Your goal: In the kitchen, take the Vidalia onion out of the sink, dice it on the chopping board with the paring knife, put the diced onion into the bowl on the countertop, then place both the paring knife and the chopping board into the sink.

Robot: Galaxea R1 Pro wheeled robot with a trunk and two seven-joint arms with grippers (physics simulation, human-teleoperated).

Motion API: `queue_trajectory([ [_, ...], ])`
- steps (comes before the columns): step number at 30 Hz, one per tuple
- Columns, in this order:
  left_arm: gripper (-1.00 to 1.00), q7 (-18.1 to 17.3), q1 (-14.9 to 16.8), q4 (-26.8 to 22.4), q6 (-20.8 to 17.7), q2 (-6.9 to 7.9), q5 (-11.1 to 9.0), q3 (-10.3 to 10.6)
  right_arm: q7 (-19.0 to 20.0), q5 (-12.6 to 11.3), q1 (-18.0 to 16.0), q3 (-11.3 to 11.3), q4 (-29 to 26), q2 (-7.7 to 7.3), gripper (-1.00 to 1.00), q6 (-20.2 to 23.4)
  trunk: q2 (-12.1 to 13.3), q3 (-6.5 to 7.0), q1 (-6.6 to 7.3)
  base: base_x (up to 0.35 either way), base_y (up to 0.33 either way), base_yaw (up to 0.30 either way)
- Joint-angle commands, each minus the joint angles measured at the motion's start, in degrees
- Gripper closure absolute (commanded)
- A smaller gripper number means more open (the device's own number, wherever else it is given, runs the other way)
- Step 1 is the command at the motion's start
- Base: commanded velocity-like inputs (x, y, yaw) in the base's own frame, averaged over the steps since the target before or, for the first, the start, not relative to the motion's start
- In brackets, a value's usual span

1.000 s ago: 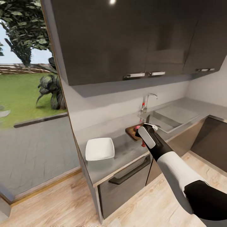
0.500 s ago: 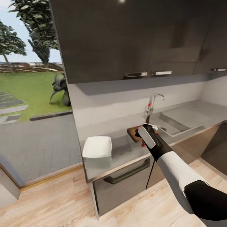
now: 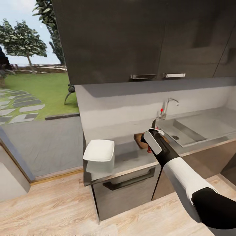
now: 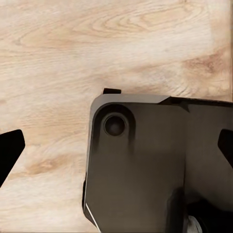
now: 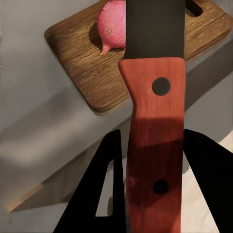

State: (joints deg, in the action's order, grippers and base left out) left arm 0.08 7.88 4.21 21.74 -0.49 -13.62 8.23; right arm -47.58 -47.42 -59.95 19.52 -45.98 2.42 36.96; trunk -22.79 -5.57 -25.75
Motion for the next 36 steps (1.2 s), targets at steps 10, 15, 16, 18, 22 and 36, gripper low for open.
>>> queue_trajectory([
  [10,-1.00,0.01,0.14,0.28,0.41,-0.04,-0.47,0.47,-0.41,-0.39,-0.04,0.16,-0.07,-0.06,1.00,0.22,-0.13,-0.45,-0.03,0.000,-0.319,0.236],
  [15,-1.00,0.01,0.13,0.28,0.41,-0.04,-0.47,0.47,-0.41,-0.39,-0.03,0.16,-0.07,-0.04,1.00,0.22,-0.13,-0.61,-0.03,0.000,-0.319,0.226],
  [16,-1.00,0.01,0.13,0.28,0.41,-0.04,-0.47,0.47,-0.41,-0.39,-0.02,0.16,-0.07,-0.04,1.00,0.22,-0.13,-0.64,-0.03,0.000,-0.319,0.223],
  [18,-1.00,0.01,0.12,0.28,0.41,-0.04,-0.47,0.47,-0.41,-0.39,-0.03,0.16,-0.07,-0.04,1.00,0.22,-0.13,-0.71,-0.03,0.000,-0.319,0.223],
  [22,-1.00,0.01,0.12,0.29,0.41,-0.04,-0.47,0.47,-0.41,-0.39,-0.03,0.16,-0.07,-0.04,1.00,0.22,-0.13,-0.83,-0.03,0.000,-0.319,0.223],
  [36,-1.00,0.01,0.12,0.28,0.41,-0.04,-0.47,0.47,-0.43,-0.39,-0.05,0.16,-0.07,-0.04,1.00,0.22,-0.13,-1.28,-0.03,0.000,-0.319,0.213],
])
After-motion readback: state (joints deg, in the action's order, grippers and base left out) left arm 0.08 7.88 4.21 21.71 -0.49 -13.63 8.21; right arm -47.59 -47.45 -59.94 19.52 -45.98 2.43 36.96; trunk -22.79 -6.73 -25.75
